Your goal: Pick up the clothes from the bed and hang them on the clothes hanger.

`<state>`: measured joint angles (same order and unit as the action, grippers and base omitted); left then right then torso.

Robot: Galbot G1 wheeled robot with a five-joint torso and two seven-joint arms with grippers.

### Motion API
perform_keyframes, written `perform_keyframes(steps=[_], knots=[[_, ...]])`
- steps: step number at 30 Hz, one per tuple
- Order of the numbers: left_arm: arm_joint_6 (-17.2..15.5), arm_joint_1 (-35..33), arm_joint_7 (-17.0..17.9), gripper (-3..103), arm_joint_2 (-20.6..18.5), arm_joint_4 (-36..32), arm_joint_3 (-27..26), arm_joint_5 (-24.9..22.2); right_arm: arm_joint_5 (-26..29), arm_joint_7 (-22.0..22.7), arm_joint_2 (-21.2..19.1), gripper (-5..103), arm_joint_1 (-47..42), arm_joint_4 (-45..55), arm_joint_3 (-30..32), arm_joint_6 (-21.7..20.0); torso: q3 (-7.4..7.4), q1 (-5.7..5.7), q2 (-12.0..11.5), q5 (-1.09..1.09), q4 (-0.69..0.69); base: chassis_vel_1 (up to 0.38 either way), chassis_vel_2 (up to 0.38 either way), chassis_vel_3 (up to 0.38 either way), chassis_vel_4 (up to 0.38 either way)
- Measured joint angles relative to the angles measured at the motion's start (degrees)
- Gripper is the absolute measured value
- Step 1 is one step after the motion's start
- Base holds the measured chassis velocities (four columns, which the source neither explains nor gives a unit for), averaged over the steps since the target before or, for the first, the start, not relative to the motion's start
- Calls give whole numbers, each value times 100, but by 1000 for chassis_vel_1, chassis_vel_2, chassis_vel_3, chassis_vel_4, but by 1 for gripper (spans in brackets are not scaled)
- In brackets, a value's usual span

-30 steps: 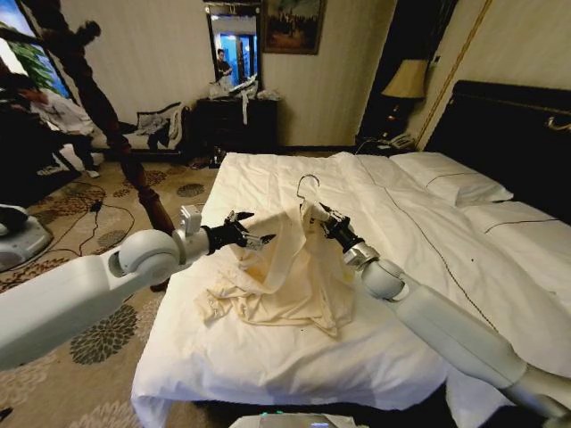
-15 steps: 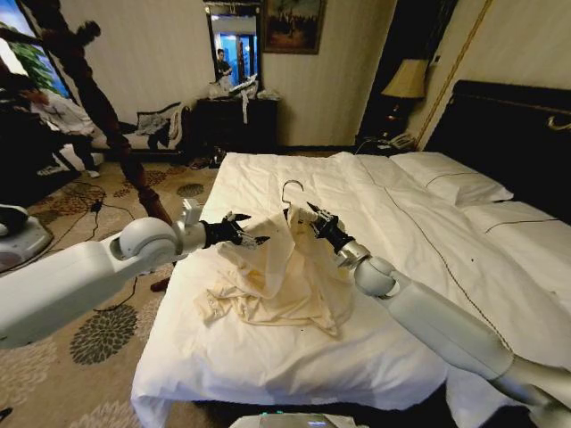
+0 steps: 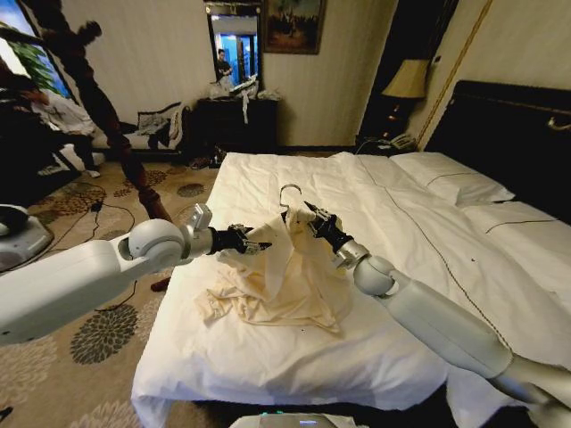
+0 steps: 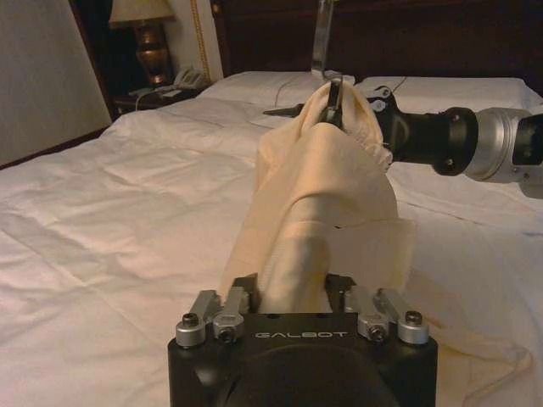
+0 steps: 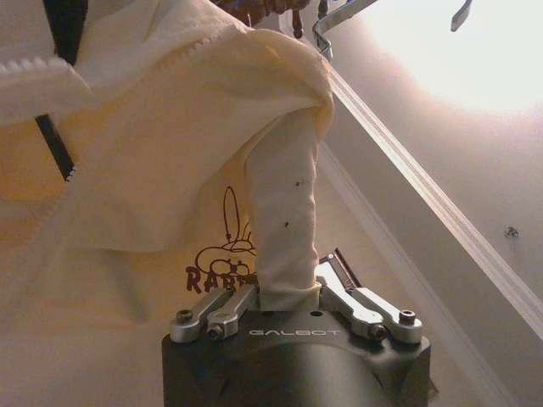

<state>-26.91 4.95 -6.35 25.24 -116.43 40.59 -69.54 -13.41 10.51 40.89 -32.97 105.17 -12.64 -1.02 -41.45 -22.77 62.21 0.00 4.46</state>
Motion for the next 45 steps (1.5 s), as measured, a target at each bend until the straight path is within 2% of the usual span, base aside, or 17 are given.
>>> perform_keyframes(steps=[2, 4, 6, 12, 15, 21, 23, 24, 29, 30, 32, 33, 36, 38, 41, 45], knots=[[50, -83, 33, 35, 19, 11, -73, 27, 6, -24, -32, 18, -11, 12, 24, 8, 0, 0, 0, 0, 1, 0, 0, 0, 0], [77, -115, 43, 35, 24, 11, -98, 30, 8, -34, -44, 18, -18, 16, 33, 12, 0, 0, 0, 0, 1, 0, 0, 0, 0], [199, -230, 69, 24, 49, -3, -182, 82, 23, -49, -77, 18, -55, 45, 82, 14, 0, 0, 0, 1, 1, 0, 0, 0, 0], [478, -356, 63, 22, 47, 58, -251, 355, 62, -62, -86, 18, -43, 87, 105, -3, 0, 0, 0, 1, 1, 0, 0, 0, 0], [696, -561, 39, 22, 132, 156, -432, 649, 127, -66, -71, 18, 34, 104, 123, -34, 0, 0, 0, 0, -2, 0, 0, 0, 0], [857, -615, 41, 22, 326, 276, -469, 839, 184, -56, -179, 14, 63, 217, 110, -117, 0, 0, 0, 1, 3, 0, 0, 0, 0], [931, -619, 54, 21, 428, 337, -464, 922, 215, -45, -200, 19, 43, 282, 120, -172, 0, 0, 0, 1, 1, 0, 0, 0, 0], [989, -631, 84, 19, 509, 386, -442, 996, 235, -37, -229, 29, 17, 335, 137, -194, 0, 0, 0, 0, -1, 0, 0, 0, 0], [1122, -622, 112, 16, 663, 452, -393, 1039, 269, -25, -310, 40, -65, 416, 232, -222, 0, 0, 1, 0, 2, 0, 0, 0, 0], [1186, -575, 139, 16, 720, 456, -357, 1050, 271, -27, -324, 56, -125, 448, 303, -224, 0, 0, 1, 1, 0, 0, 0, 0, 0], [1214, -571, 160, 16, 738, 459, -359, 1064, 273, -36, -332, 67, -141, 477, 303, -223, 0, 0, 1, 0, 0, 0, 0, 0, 0], [1214, -571, 160, 16, 738, 459, -359, 1064, 273, -36, -332, 67, -141, 477, 303, -223, 0, 0, 1, 0, 0, 0, 0, 0, 0], [1245, -596, 171, 16, 736, 479, -430, 1077, 339, -48, -362, 84, -154, 519, 308, -231, 0, 0, 1, 1, 0, 0, 0, 0, 0], [1248, -607, 172, 16, 723, 479, -450, 1074, 380, -48, -387, 84, -174, 542, 333, -251, 0, 0, 1, 1, 0, 0, 0, 0, 0], [1259, -651, 174, 16, 659, 466, -475, 1070, 404, -36, -492, 98, -363, 652, 545, -296, 0, 0, 1, 1, -1, 0, 0, 0, 0], [1274, -689, 189, 16, 598, 453, -485, 1074, 584, 8, -741, 100, -920, 878, 989, -328, 0, 0, 1, 0, 1, 0, 0, 0, 0]])
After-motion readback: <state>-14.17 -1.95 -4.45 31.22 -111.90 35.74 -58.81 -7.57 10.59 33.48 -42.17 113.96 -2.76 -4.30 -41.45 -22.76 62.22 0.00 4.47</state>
